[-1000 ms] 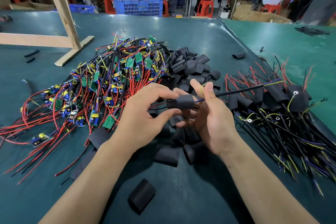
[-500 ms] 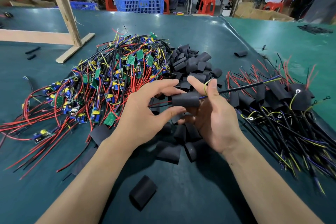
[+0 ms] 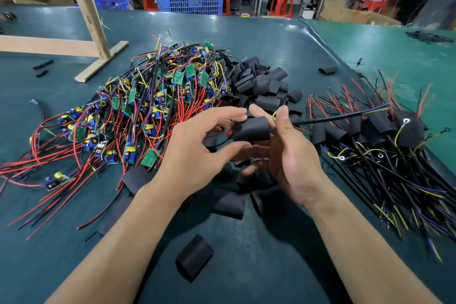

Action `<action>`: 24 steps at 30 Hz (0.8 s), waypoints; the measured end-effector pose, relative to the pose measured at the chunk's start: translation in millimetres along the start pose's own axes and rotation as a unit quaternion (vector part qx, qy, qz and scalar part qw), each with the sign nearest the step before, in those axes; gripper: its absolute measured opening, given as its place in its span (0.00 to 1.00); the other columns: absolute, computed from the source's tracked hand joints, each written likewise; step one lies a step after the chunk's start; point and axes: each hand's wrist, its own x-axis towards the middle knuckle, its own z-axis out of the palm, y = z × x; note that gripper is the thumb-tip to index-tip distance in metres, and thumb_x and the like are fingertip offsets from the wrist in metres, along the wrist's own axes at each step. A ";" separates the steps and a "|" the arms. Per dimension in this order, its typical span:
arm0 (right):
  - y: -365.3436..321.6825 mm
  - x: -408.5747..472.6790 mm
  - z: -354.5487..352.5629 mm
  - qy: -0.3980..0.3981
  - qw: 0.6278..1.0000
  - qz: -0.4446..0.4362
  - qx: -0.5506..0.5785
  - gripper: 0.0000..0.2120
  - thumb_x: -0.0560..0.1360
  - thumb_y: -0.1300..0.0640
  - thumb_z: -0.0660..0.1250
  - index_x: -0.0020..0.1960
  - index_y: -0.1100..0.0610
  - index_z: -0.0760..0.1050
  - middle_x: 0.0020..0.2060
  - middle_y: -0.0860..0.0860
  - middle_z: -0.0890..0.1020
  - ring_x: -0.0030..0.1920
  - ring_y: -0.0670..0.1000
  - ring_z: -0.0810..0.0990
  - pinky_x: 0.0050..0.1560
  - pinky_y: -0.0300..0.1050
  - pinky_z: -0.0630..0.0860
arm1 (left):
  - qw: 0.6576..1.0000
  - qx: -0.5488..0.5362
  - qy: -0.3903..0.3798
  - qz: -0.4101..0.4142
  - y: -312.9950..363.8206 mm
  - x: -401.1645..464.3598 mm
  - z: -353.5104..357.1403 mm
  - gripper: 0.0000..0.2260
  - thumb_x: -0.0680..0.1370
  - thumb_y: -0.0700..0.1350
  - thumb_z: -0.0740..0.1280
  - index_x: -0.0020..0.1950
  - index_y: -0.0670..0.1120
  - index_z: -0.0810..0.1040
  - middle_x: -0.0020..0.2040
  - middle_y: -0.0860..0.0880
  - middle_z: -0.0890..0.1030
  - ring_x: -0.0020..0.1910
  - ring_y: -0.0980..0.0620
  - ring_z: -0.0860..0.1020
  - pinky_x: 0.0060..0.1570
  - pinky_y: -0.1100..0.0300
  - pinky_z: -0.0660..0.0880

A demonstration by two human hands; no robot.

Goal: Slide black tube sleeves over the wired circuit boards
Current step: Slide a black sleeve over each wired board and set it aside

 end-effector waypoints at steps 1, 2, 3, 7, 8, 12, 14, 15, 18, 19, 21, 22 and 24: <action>-0.1 0.2 0.3 -0.001 1.000 0.003 0.002 0.34 0.72 0.33 0.53 0.73 0.49 0.67 0.48 0.57 0.85 0.41 0.57 0.85 0.30 0.45 0.78 | 1.000 0.005 0.001 0.002 0.2 0.1 -0.1 0.21 0.70 0.38 0.79 0.60 0.45 0.79 0.54 0.52 0.83 0.52 0.57 0.81 0.55 0.58 0.77; -0.7 -0.2 0.8 -0.001 1.000 0.005 -0.001 0.35 0.72 0.32 0.53 0.72 0.51 0.69 0.48 0.58 0.85 0.41 0.57 0.85 0.29 0.45 0.78 | 1.000 0.010 0.003 0.004 0.4 0.3 -0.7 0.20 0.70 0.39 0.78 0.60 0.44 0.80 0.53 0.52 0.83 0.51 0.56 0.81 0.55 0.57 0.77; -1.4 -0.7 1.1 -0.003 1.000 0.005 -0.009 0.35 0.72 0.31 0.54 0.70 0.52 0.72 0.47 0.59 0.85 0.40 0.57 0.85 0.29 0.44 0.78 | 1.000 0.016 0.004 0.006 0.6 0.8 -1.3 0.19 0.70 0.39 0.78 0.60 0.44 0.80 0.53 0.51 0.83 0.51 0.56 0.80 0.55 0.58 0.77; -4.7 -4.7 0.2 -0.004 0.997 -0.034 -0.068 0.29 0.69 0.30 0.60 0.47 0.52 0.85 0.39 0.58 0.85 0.33 0.52 0.82 0.29 0.43 0.78 | 0.999 0.035 0.025 0.010 -1.6 2.5 -5.6 0.17 0.71 0.42 0.77 0.59 0.43 0.81 0.53 0.51 0.83 0.50 0.57 0.80 0.55 0.63 0.75; -5.6 -5.7 0.1 0.003 0.997 -0.044 -0.070 0.27 0.68 0.31 0.61 0.45 0.52 0.85 0.37 0.58 0.85 0.32 0.51 0.81 0.29 0.42 0.77 | 0.999 0.035 0.029 0.008 -2.8 2.8 -6.5 0.17 0.71 0.41 0.77 0.59 0.43 0.81 0.53 0.51 0.83 0.50 0.57 0.79 0.55 0.64 0.74; -7.6 -6.3 0.4 0.030 0.997 -0.042 -0.052 0.25 0.72 0.34 0.61 0.43 0.53 0.85 0.35 0.58 0.84 0.29 0.51 0.80 0.27 0.41 0.76 | 0.999 0.044 0.026 -0.006 -5.6 1.7 -6.0 0.16 0.72 0.44 0.76 0.59 0.44 0.81 0.48 0.50 0.82 0.47 0.56 0.79 0.53 0.65 0.74; -8.1 -6.9 -0.6 0.015 0.998 -0.034 -0.045 0.19 0.74 0.38 0.64 0.45 0.53 0.85 0.38 0.58 0.85 0.31 0.52 0.80 0.28 0.42 0.76 | 0.998 0.045 0.030 -0.012 -6.8 1.8 -5.7 0.15 0.73 0.44 0.76 0.58 0.44 0.81 0.48 0.52 0.81 0.47 0.57 0.78 0.52 0.67 0.73; -8.6 -7.2 -1.9 0.003 0.999 -0.033 -0.044 0.16 0.75 0.42 0.65 0.46 0.52 0.84 0.39 0.58 0.85 0.32 0.52 0.80 0.28 0.42 0.76 | 0.999 0.041 0.032 -0.010 -7.4 2.2 -6.0 0.15 0.72 0.42 0.76 0.58 0.43 0.81 0.49 0.52 0.82 0.48 0.58 0.79 0.53 0.67 0.73; -11.8 -8.6 -8.2 -0.040 0.998 -0.028 -0.034 0.10 0.74 0.47 0.67 0.49 0.51 0.83 0.42 0.59 0.85 0.35 0.52 0.80 0.30 0.43 0.76 | 0.999 0.027 0.030 0.012 -7.6 3.2 -6.1 0.13 0.72 0.38 0.76 0.56 0.42 0.81 0.54 0.51 0.82 0.56 0.56 0.80 0.58 0.63 0.74; -12.7 -9.3 -11.4 -0.054 0.998 -0.022 -0.030 0.11 0.73 0.47 0.67 0.49 0.51 0.83 0.44 0.59 0.85 0.36 0.52 0.80 0.31 0.43 0.76 | 0.999 0.024 0.030 0.017 -6.8 3.4 -5.5 0.13 0.72 0.38 0.76 0.55 0.41 0.81 0.55 0.50 0.82 0.58 0.55 0.80 0.59 0.62 0.74; -13.7 -10.3 -18.4 -0.081 0.997 -0.008 -0.015 0.12 0.72 0.54 0.65 0.53 0.54 0.81 0.47 0.60 0.85 0.38 0.53 0.81 0.32 0.43 0.77 | 0.999 0.021 0.033 0.023 -6.2 4.3 -4.9 0.12 0.72 0.38 0.76 0.55 0.41 0.82 0.56 0.49 0.82 0.59 0.55 0.80 0.60 0.62 0.74; -13.4 -10.7 -20.5 -0.091 0.996 -0.004 -0.009 0.14 0.71 0.59 0.63 0.54 0.54 0.81 0.48 0.60 0.84 0.39 0.54 0.81 0.32 0.43 0.77 | 0.999 0.019 0.035 0.024 -6.2 4.4 -5.0 0.12 0.72 0.38 0.75 0.55 0.40 0.82 0.56 0.48 0.82 0.59 0.55 0.80 0.60 0.61 0.74; -12.4 -10.5 -19.2 -0.090 0.995 -0.011 -0.034 0.14 0.71 0.62 0.62 0.50 0.50 0.82 0.47 0.59 0.85 0.39 0.53 0.82 0.31 0.43 0.77 | 0.999 0.018 0.032 0.026 -5.4 4.3 -5.7 0.12 0.72 0.38 0.75 0.55 0.40 0.82 0.56 0.48 0.82 0.59 0.55 0.80 0.60 0.60 0.75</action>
